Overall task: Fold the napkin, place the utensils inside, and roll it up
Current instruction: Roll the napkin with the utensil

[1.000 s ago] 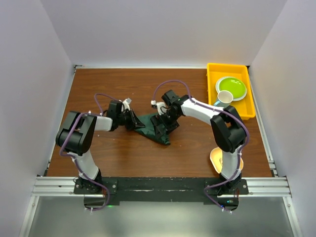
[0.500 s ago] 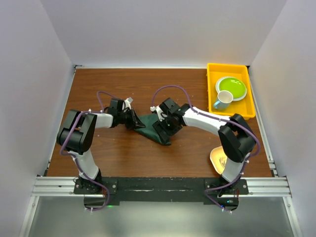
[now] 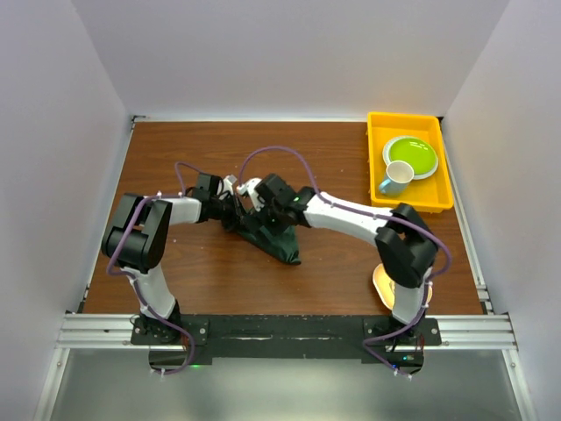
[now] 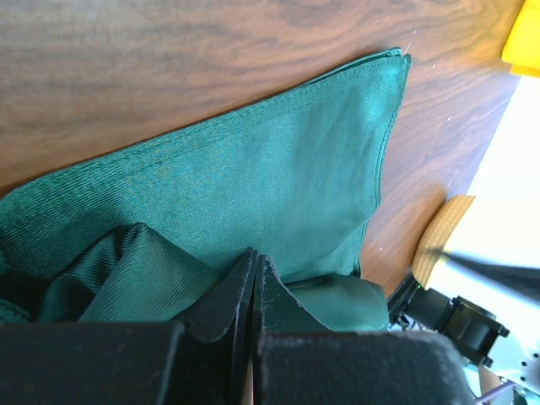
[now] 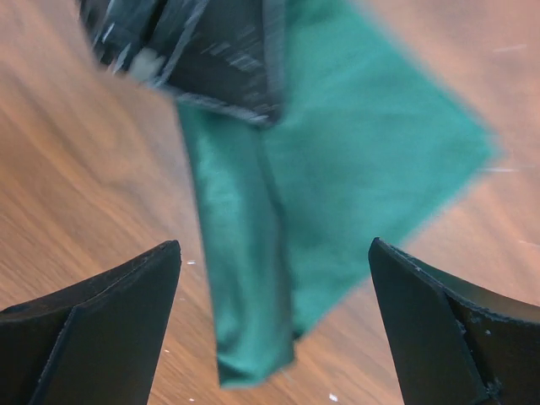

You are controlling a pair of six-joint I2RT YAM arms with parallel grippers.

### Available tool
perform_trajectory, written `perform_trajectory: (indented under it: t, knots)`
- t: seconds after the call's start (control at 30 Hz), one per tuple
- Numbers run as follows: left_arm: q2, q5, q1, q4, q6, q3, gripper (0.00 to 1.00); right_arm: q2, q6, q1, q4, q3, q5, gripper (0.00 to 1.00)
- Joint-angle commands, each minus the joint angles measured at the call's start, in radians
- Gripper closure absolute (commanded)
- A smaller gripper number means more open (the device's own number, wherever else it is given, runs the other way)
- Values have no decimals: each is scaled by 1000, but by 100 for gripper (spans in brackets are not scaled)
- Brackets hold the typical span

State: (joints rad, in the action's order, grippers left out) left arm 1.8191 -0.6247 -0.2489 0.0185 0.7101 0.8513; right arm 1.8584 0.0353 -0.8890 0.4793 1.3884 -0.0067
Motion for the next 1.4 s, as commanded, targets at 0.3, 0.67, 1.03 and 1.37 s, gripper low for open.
perform_trajectory:
  t: [0.3, 0.67, 1.03, 1.37]
  knots:
    - [60, 5, 7, 133, 18, 17, 98, 122, -17, -128, -54, 64, 184, 19]
    - [54, -12, 7, 133, 55, 15, 98, 176, -9, -146, -91, 87, 208, 33]
    - [-15, 17, 51, 173, 49, 28, 87, 153, 67, -119, -150, -34, 166, 77]
    - [-239, 129, 166, 323, -125, 201, 62, 154, 95, 116, -246, -137, -398, 100]
